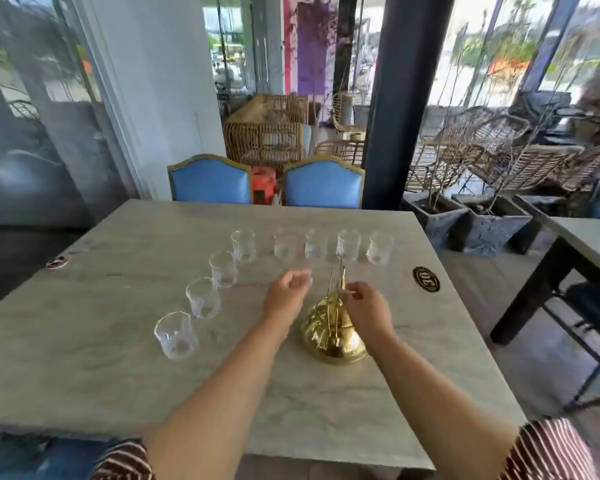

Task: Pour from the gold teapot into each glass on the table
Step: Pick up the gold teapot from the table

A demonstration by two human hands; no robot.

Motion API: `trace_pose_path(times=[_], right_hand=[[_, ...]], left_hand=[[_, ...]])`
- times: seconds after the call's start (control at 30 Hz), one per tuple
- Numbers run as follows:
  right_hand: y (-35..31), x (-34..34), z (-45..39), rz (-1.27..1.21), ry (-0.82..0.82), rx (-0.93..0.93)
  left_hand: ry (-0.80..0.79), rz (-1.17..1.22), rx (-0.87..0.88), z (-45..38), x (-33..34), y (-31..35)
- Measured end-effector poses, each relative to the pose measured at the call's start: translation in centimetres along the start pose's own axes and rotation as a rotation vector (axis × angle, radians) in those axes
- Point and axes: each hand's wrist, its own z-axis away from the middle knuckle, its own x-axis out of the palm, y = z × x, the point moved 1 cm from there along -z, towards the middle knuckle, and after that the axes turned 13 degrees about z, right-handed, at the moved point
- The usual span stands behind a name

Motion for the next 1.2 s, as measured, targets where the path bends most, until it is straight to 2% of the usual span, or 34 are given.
trace_pose_path(times=[0.1, 0.23, 0.37, 0.53, 0.73, 1.03, 1.2], right_hand=[[0.2, 3.0, -1.2, -0.028, 0.040, 0.089], [0.5, 5.9, -2.1, -0.037, 0.079, 0.147], [0.5, 6.7, -2.2, -0.170, 0.092, 0.173], [0.4, 6.4, -1.3, -0.314, 0.196, 0.177], [1.6, 5.7, -1.6, -0.402, 0.192, 0.204], [0.6, 1.4, -4.9, -0.396, 0.251, 0.124], [-0.1, -1.9, -8.5, -0.342, 0.328, 0.084]], left_hand=[[-0.065, -0.069, -0.120, -2.9, 0.6, -3.5], [-0.163, -0.012, -0.202, -5.0, 1.5, -8.7], [-0.232, 0.074, -0.161, -4.8, 1.8, -9.3], [-0.312, 0.103, -0.215, -4.8, 1.1, -9.6], [-0.372, 0.154, -0.300, -5.3, 1.8, -10.0], [-0.278, 0.250, -0.179, -6.6, 5.0, -7.1], [-0.398, 0.157, -0.091, -8.5, 7.4, -4.3]])
